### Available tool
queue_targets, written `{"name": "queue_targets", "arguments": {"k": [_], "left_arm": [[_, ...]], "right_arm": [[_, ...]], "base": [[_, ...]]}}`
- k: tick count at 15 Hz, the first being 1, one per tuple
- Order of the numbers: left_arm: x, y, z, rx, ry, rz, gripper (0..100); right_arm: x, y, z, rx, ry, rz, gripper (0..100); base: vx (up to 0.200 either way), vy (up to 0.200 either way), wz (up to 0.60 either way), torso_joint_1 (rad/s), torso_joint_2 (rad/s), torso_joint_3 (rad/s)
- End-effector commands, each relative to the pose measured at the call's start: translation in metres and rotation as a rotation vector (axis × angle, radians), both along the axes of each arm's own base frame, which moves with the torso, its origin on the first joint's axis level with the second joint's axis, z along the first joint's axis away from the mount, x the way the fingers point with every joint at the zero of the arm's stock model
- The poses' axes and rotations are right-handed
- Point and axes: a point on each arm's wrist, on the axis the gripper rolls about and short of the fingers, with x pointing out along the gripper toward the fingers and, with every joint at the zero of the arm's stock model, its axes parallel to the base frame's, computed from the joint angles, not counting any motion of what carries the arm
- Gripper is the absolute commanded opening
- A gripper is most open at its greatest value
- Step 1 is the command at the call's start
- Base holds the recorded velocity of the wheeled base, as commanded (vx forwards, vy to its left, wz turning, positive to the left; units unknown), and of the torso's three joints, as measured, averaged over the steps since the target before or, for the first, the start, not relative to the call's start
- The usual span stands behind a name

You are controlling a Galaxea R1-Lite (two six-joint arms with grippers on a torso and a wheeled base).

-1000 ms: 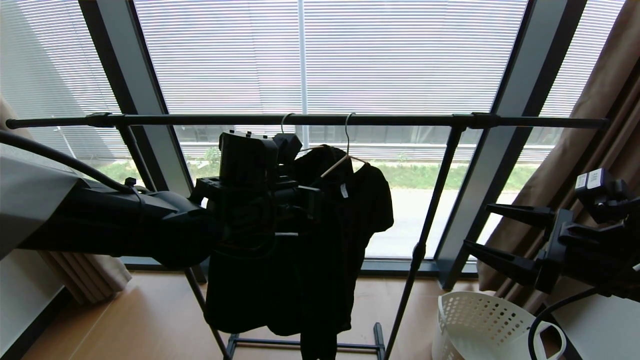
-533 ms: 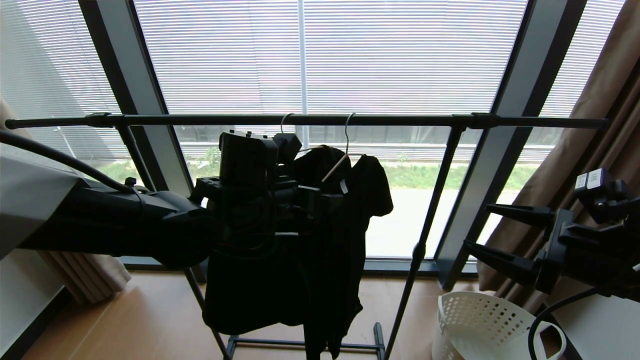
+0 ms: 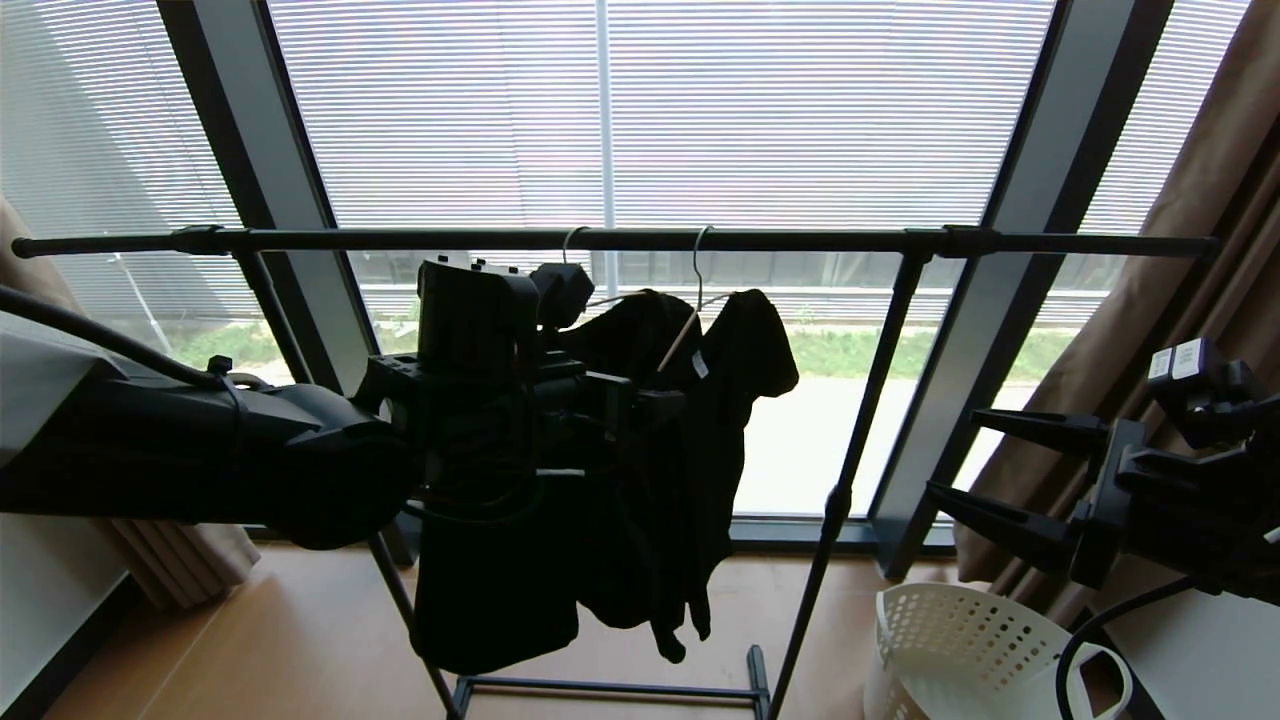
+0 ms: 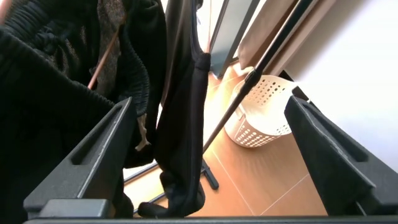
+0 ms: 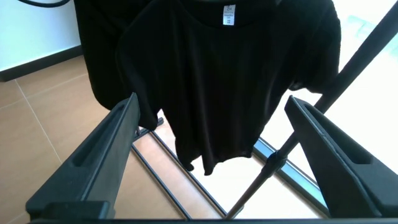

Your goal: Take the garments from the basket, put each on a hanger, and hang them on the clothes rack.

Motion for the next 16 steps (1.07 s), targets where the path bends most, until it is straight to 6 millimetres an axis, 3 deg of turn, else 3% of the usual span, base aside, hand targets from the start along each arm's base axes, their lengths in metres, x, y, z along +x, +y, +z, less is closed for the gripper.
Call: {"name": "queue_targets", "arguments": {"k": [1, 2, 4, 6, 8, 9, 10, 12, 16], "left_arm": [[-0.004, 0.002, 0.004, -0.001, -0.012, -0.003, 100], [-0.006, 0.003, 0.005, -0.005, -0.016, -0.001, 100], [-0.036, 0.019, 0.028, -0.029, -0.074, -0.014, 100], [-0.083, 0.054, 0.049, 0.013, -0.168, -0.021, 100], [-0.118, 0.088, 0.054, 0.04, -0.183, 0.012, 100], [-0.133, 0.102, 0.054, 0.051, -0.168, 0.034, 100], [-0.135, 0.104, 0.054, 0.052, -0.167, 0.037, 100], [-0.177, 0.132, 0.04, 0.066, -0.149, 0.059, 100], [-0.215, 0.155, 0.017, 0.083, -0.176, 0.146, 100]], "right_arm": [[0.0, 0.0, 0.001, 0.001, -0.002, 0.001, 100], [0.0, 0.0, 0.0, 0.001, -0.001, 0.001, 100], [-0.004, 0.0, 0.005, -0.007, -0.032, 0.0, 100], [-0.04, -0.006, 0.025, -0.031, -0.166, -0.101, 100], [-0.068, -0.01, 0.029, -0.039, -0.184, -0.154, 100], [-0.082, -0.013, 0.031, -0.044, -0.173, -0.172, 100], [-0.084, -0.013, 0.031, -0.044, -0.17, -0.174, 100], [-0.122, -0.021, 0.028, -0.08, -0.096, -0.303, 100], [-0.169, -0.026, 0.012, -0.011, -0.069, -0.387, 100]], "base": [[0.0, 0.0, 0.0, 0.0, 0.0, 0.0], [0.0, 0.0, 0.0, 0.0, 0.0, 0.0], [0.0, 0.0, 0.0, 0.0, 0.0, 0.0], [0.0, 0.0, 0.0, 0.0, 0.0, 0.0], [0.0, 0.0, 0.0, 0.0, 0.0, 0.0], [0.0, 0.0, 0.0, 0.0, 0.0, 0.0], [0.0, 0.0, 0.0, 0.0, 0.0, 0.0], [0.0, 0.0, 0.0, 0.0, 0.0, 0.0], [0.0, 0.0, 0.0, 0.0, 0.0, 0.0]]}}
